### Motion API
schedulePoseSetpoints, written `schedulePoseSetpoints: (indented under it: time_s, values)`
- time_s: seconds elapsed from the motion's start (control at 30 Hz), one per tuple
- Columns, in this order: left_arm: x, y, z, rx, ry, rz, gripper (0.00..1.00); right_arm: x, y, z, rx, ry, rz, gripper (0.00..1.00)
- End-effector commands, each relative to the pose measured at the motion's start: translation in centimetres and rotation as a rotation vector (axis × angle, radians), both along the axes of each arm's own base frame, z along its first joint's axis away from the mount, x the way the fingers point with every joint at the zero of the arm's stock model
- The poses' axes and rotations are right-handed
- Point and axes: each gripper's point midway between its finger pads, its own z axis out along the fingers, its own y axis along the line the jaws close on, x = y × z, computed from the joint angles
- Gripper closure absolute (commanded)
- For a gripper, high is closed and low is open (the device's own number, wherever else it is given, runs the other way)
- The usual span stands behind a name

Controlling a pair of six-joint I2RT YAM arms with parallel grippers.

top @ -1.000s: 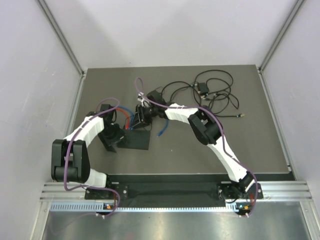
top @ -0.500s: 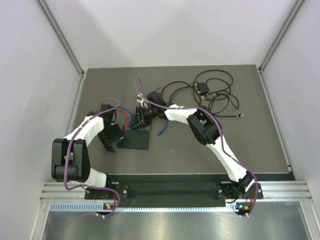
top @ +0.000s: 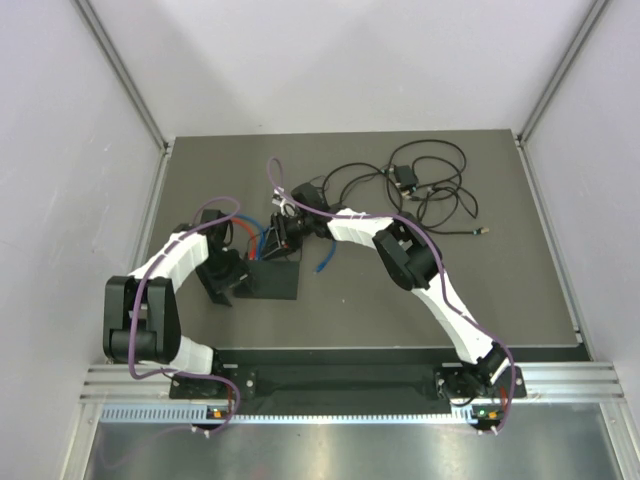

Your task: Pull the plug from the switch port

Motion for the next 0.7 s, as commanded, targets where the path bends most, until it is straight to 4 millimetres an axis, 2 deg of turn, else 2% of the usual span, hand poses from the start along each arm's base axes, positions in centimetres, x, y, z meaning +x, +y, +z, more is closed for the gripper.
schedulePoseSetpoints:
  time_s: [0.0, 0.07, 0.13, 0.23, 0.37, 0.4, 0.47, 0.5, 0.53, 0.6, 0.63, 0.67]
  values:
    - [0.1, 0.2, -0.3, 0.004, -0.005, -0.003, 0.32, -1.1, 0.0, -4.5, -0.134, -0.021, -0.022, 0.73]
    - [0.1, 0.2, -0.3, 0.004, -0.005, -0.002, 0.32, -1.1, -0.2, -5.0, -0.159, -0.027, -0.029, 0.75]
    - [-0.1, 0.3, -0.3, 0.010, -0.001, 0.002, 0.32, -0.8, -0.6, -5.5, -0.190, -0.039, -0.046, 0.82]
    - [-0.3, 0.5, -0.6, 0.019, 0.013, 0.011, 0.32, -0.5, -0.7, -5.9, -0.223, -0.074, -0.068, 1.00]
    - [-1.2, 0.5, -1.5, 0.024, 0.063, 0.028, 0.32, 0.2, -0.5, -5.9, -0.245, -0.171, -0.100, 1.00]
    - [-1.5, 0.6, -1.8, 0.029, 0.088, 0.031, 0.32, 0.5, -0.1, -4.6, -0.224, -0.208, -0.123, 1.00]
    - [-2.2, 0.7, -2.3, 0.041, 0.125, 0.035, 0.32, 0.9, 0.0, -4.3, -0.186, -0.243, -0.161, 1.00]
    - [-2.5, 0.8, -2.5, 0.044, 0.137, 0.037, 0.32, 1.4, 0.2, -2.8, -0.148, -0.260, -0.180, 1.00]
    - [-2.7, 0.9, -2.5, 0.049, 0.143, 0.041, 0.32, 1.3, 0.0, -2.8, -0.137, -0.250, -0.190, 1.00]
    - [-3.1, 1.1, -2.6, 0.061, 0.153, 0.043, 0.32, 2.3, 0.6, -0.4, -0.054, -0.253, -0.233, 1.00]
    - [-3.3, 1.2, -2.6, 0.063, 0.156, 0.044, 0.32, 2.5, 0.6, -0.2, -0.043, -0.243, -0.248, 1.00]
    - [-3.5, 1.2, -2.7, 0.063, 0.165, 0.045, 0.31, 3.1, 0.9, 0.9, 0.000, -0.222, -0.282, 1.00]
